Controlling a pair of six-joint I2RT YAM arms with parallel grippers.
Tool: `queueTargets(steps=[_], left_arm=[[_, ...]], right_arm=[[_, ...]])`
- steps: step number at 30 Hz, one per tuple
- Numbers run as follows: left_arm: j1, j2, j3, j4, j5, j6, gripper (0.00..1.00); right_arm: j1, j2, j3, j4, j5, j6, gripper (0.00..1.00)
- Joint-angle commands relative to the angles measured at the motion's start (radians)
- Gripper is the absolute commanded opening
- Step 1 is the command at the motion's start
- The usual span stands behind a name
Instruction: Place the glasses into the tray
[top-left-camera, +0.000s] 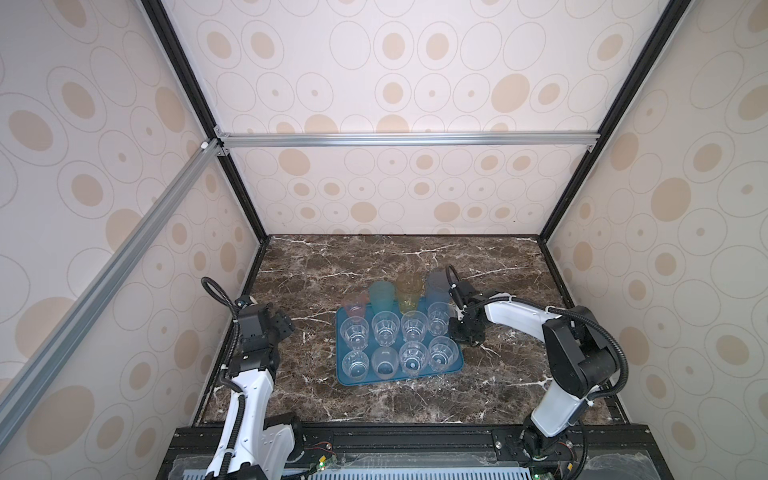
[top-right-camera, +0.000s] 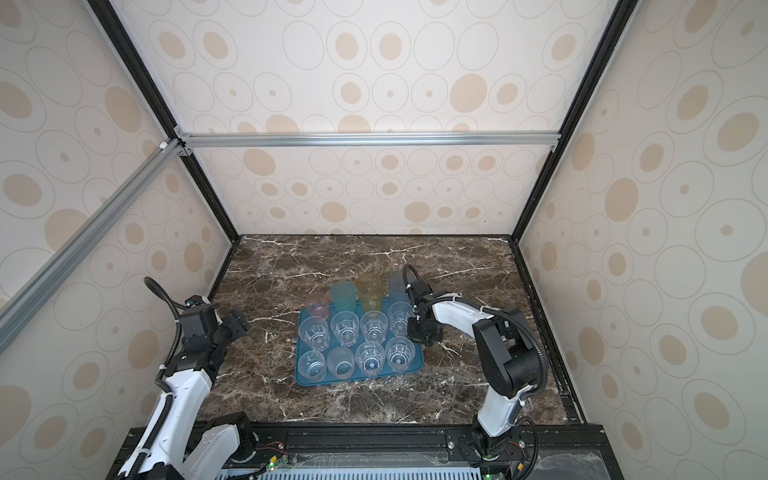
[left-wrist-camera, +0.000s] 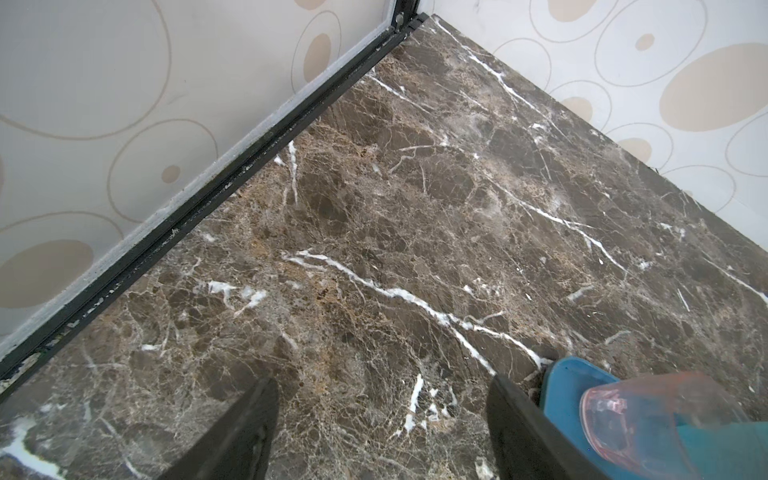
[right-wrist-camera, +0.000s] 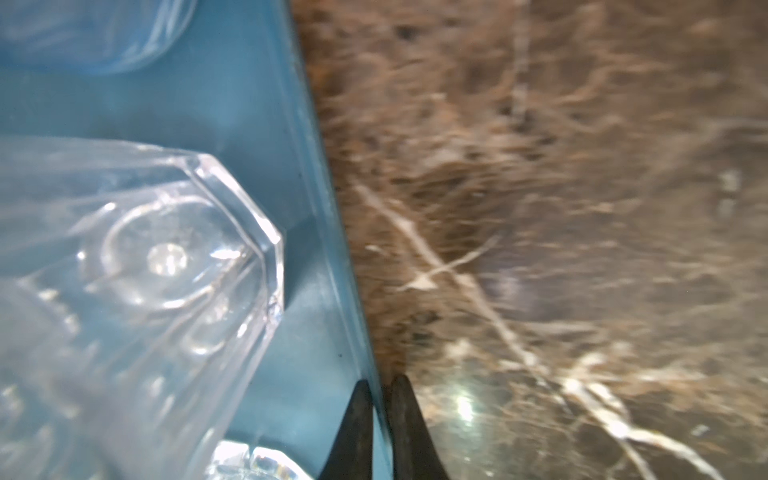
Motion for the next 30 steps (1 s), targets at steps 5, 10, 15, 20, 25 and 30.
queueTargets(steps=[5, 10, 15, 20, 25, 30], left_arm=[[-0.015, 0.018, -0.014, 0.048, 0.052, 0.021, 0.78], [-0.111, 0.026, -0.018, 0.080, 0.047, 0.019, 0.79], [-0.242, -0.002, -0.054, 0.165, -0.084, 0.026, 0.79], [-0.369, -0.067, -0.169, 0.441, -0.304, 0.108, 0.88], [-0.489, 0.014, -0.295, 0.900, -0.625, 0.263, 0.99], [-0.490, 0.221, -0.327, 1.122, -0.698, 0.370, 0.99]], right_arm=[[-0.075, -0.033, -0.075, -0.087, 0.102, -0.033, 0.20], [-0.076, -0.149, -0.024, -0.137, 0.141, -0.078, 0.34], [-0.130, -0.284, 0.044, -0.143, 0.230, -0.101, 0.38], [-0.214, -0.504, -0.117, 0.224, 0.437, -0.142, 0.56], [-0.244, -0.573, -0.414, 0.863, 0.537, -0.430, 0.74], [-0.307, -0.501, -0.479, 0.957, 0.562, -0.488, 0.76]])
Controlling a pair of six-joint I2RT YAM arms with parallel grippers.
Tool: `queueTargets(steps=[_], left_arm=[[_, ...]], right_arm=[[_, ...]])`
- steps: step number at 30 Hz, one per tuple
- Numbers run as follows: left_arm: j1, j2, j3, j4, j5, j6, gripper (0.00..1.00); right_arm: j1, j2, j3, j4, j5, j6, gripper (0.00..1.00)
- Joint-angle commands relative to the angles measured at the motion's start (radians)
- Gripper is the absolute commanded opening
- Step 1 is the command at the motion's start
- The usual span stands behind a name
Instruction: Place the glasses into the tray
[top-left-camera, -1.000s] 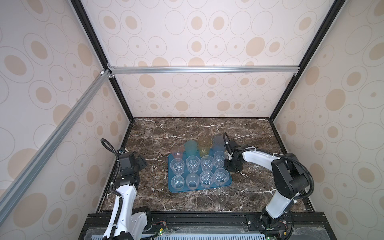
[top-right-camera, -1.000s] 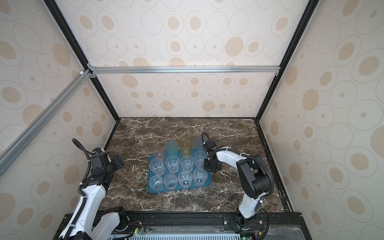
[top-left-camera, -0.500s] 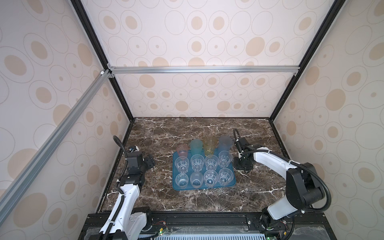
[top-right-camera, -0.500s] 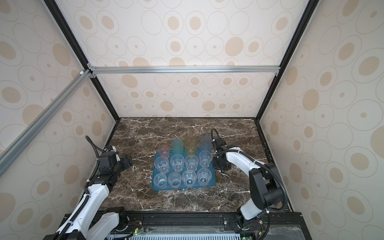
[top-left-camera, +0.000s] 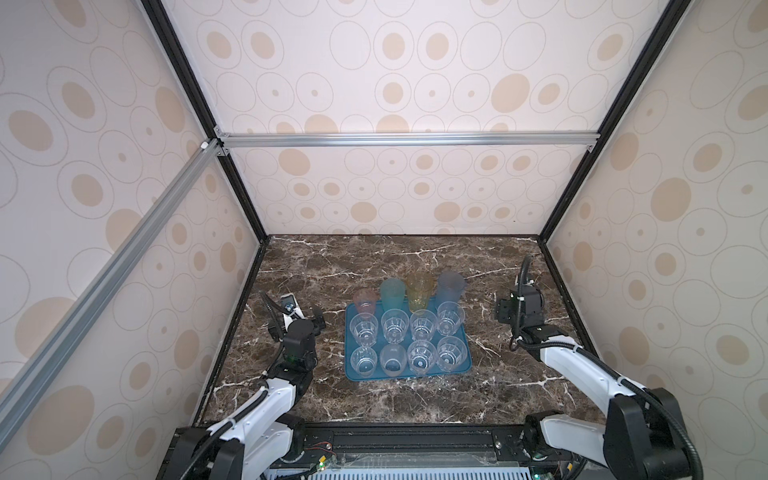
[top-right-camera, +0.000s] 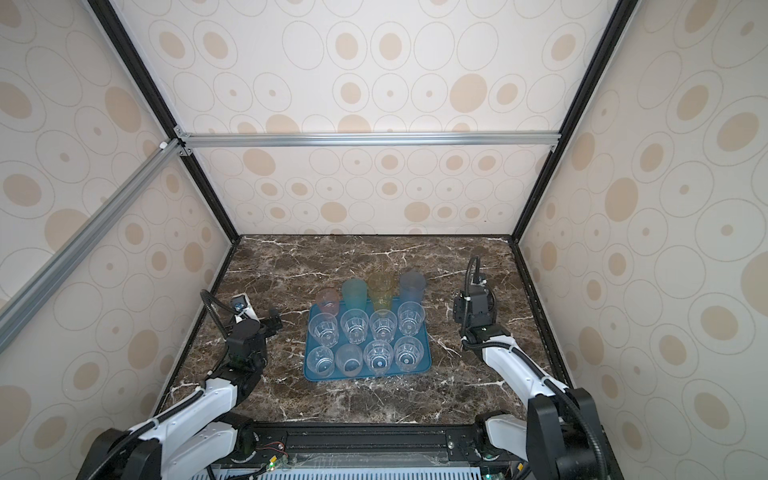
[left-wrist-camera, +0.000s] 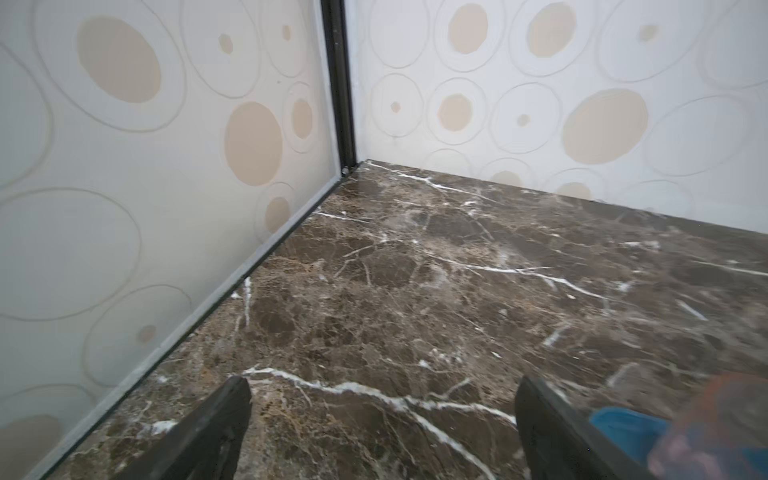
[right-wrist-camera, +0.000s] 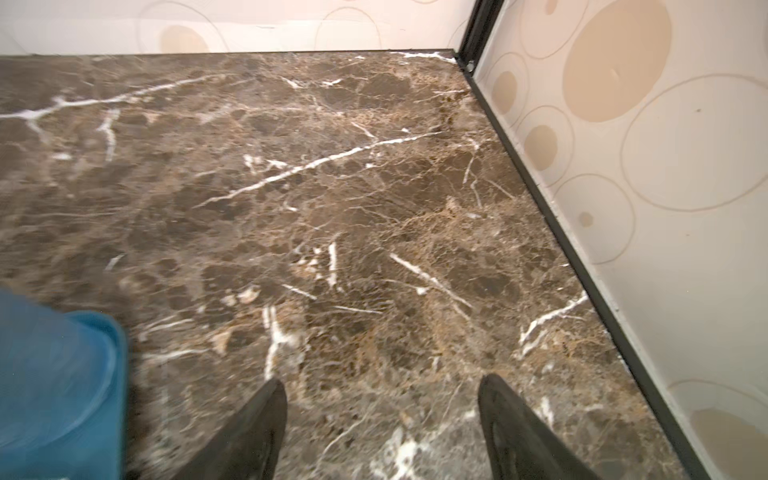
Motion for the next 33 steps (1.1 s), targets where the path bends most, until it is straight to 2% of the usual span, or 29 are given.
queueTargets(steps=[1, 3, 5, 9, 12, 13, 14, 15, 16, 17, 18, 20, 21, 22, 23, 25, 26, 27, 28, 29, 30, 32, 33], left_arm=[[-0.002, 0.082, -0.032, 0.293, -0.119, 0.128, 0.99], [0.009, 0.125, -0.061, 0.366, -0.035, 0.155, 0.99], [0.023, 0.179, -0.097, 0.465, 0.041, 0.150, 0.99], [0.054, 0.267, -0.122, 0.641, 0.131, 0.166, 0.99], [0.072, 0.349, -0.102, 0.736, 0.168, 0.248, 0.99], [0.086, 0.389, -0.103, 0.789, 0.210, 0.266, 0.99], [0.097, 0.435, -0.104, 0.846, 0.240, 0.275, 0.99], [0.100, 0.468, -0.099, 0.861, 0.245, 0.272, 0.99], [0.100, 0.503, -0.098, 0.907, 0.250, 0.277, 0.99], [0.101, 0.505, -0.099, 0.900, 0.252, 0.278, 0.99], [0.107, 0.485, -0.091, 0.850, 0.264, 0.260, 0.99], [0.127, 0.513, -0.079, 0.861, 0.269, 0.242, 0.99], [0.135, 0.541, -0.072, 0.858, 0.252, 0.218, 0.99], [0.148, 0.569, -0.055, 0.874, 0.254, 0.218, 0.99], [0.153, 0.537, -0.023, 0.747, 0.267, 0.199, 0.99], [0.193, 0.557, -0.019, 0.776, 0.311, 0.174, 0.99], [0.199, 0.536, -0.016, 0.725, 0.324, 0.160, 0.99], [0.199, 0.539, -0.020, 0.748, 0.323, 0.162, 0.99], [0.197, 0.551, -0.030, 0.787, 0.323, 0.171, 0.99], [0.198, 0.536, -0.027, 0.751, 0.326, 0.163, 0.99], [0.197, 0.537, -0.023, 0.753, 0.325, 0.166, 0.99], [0.193, 0.539, -0.023, 0.753, 0.319, 0.170, 0.99], [0.192, 0.539, -0.023, 0.753, 0.318, 0.170, 0.99]], right_arm=[[-0.043, 0.015, -0.065, 0.246, 0.040, -0.074, 0.76], [-0.066, 0.042, -0.109, 0.323, -0.010, -0.061, 0.75], [-0.069, 0.082, -0.131, 0.401, -0.005, -0.053, 0.75], [-0.072, 0.168, -0.160, 0.548, -0.025, -0.042, 0.75], [-0.073, 0.253, -0.187, 0.697, -0.031, -0.056, 0.76], [-0.074, 0.270, -0.186, 0.719, -0.036, -0.067, 0.77], [-0.074, 0.262, -0.164, 0.658, -0.061, -0.069, 0.80], [-0.075, 0.256, -0.146, 0.606, -0.082, -0.065, 0.81], [-0.075, 0.273, -0.144, 0.637, -0.083, -0.074, 0.83], [-0.075, 0.287, -0.145, 0.654, -0.088, -0.079, 0.97], [-0.076, 0.288, -0.138, 0.640, -0.094, -0.081, 1.00], [-0.079, 0.283, -0.138, 0.625, -0.130, -0.082, 1.00], [-0.085, 0.290, -0.169, 0.673, -0.154, -0.081, 0.99], [-0.085, 0.339, -0.229, 0.871, -0.141, -0.093, 1.00], [-0.086, 0.359, -0.257, 0.946, -0.145, -0.105, 1.00], [-0.093, 0.289, -0.218, 0.754, -0.156, -0.065, 1.00], [-0.094, 0.324, -0.238, 0.840, -0.149, -0.088, 1.00], [-0.092, 0.347, -0.251, 0.919, -0.150, -0.097, 1.00], [-0.093, 0.327, -0.241, 0.874, -0.150, -0.092, 1.00], [-0.093, 0.298, -0.223, 0.785, -0.155, -0.075, 1.00], [-0.092, 0.300, -0.223, 0.778, -0.155, -0.081, 1.00], [-0.092, 0.333, -0.241, 0.878, -0.151, -0.093, 1.00], [-0.093, 0.327, -0.239, 0.859, -0.151, -0.092, 1.00]])
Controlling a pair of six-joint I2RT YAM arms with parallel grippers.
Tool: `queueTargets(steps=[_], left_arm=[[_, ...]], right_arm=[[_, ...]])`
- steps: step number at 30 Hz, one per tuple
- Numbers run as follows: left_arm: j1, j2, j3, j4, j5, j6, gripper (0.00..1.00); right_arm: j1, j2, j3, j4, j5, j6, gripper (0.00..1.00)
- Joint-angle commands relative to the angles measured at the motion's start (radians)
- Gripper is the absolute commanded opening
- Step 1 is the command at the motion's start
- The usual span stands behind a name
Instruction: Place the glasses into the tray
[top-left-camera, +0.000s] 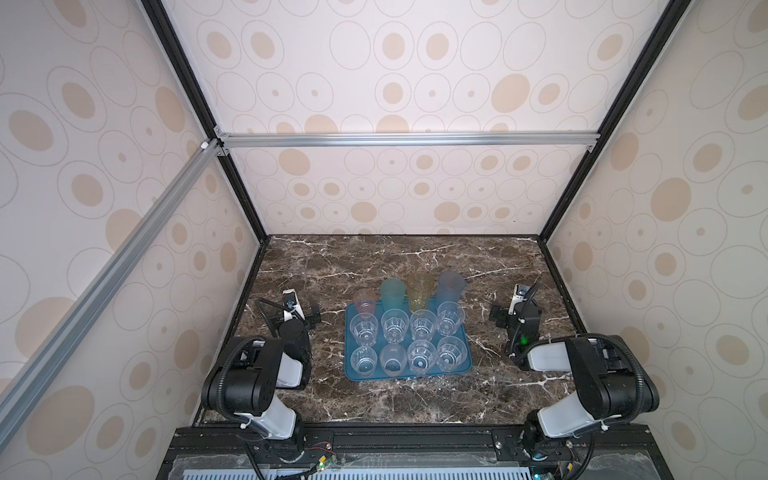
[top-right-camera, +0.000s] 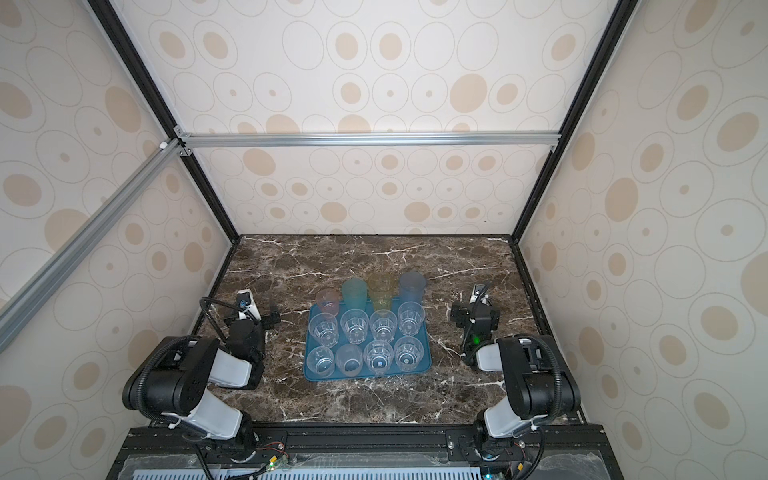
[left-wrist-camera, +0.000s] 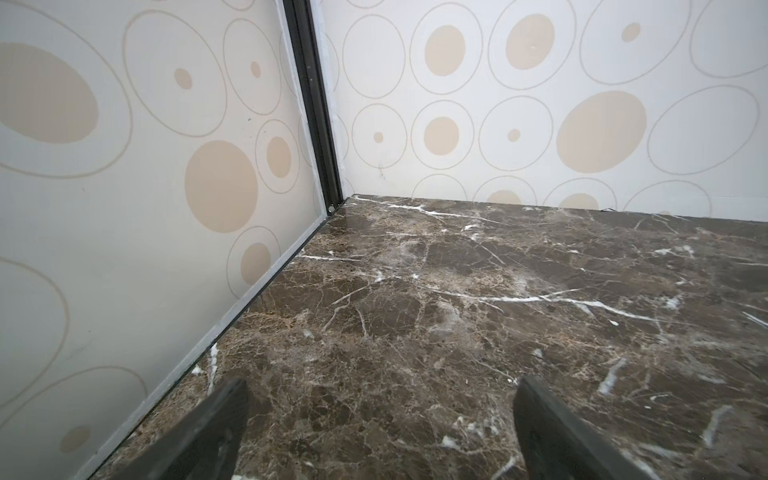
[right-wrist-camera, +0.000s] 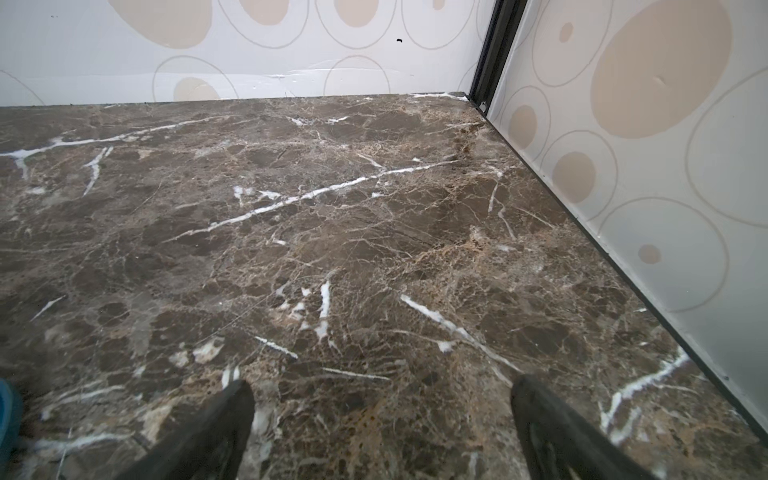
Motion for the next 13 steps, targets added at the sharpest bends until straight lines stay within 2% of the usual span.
queueTargets(steps=[1, 3, 5, 7, 13], left_arm=[[-0.003, 0.003, 0.009, 0.031, 0.012, -0.003, 0.99], [-0.004, -0.003, 0.014, 0.014, 0.012, -0.004, 0.99], [-0.036, 0.002, 0.008, 0.032, -0.034, 0.024, 0.99], [-0.055, 0.015, -0.007, 0.084, -0.060, 0.043, 0.99], [-0.045, 0.007, 0.002, 0.056, -0.044, 0.030, 0.99]], right_arm=[[-0.004, -0.012, 0.009, 0.008, -0.008, -0.010, 1.00], [-0.003, -0.012, 0.011, -0.002, -0.010, -0.011, 1.00], [-0.003, -0.002, 0.004, 0.032, -0.009, -0.014, 1.00], [-0.004, -0.015, 0.013, -0.009, -0.013, -0.010, 1.00], [0.000, -0.010, 0.035, -0.043, -0.018, -0.019, 1.00]])
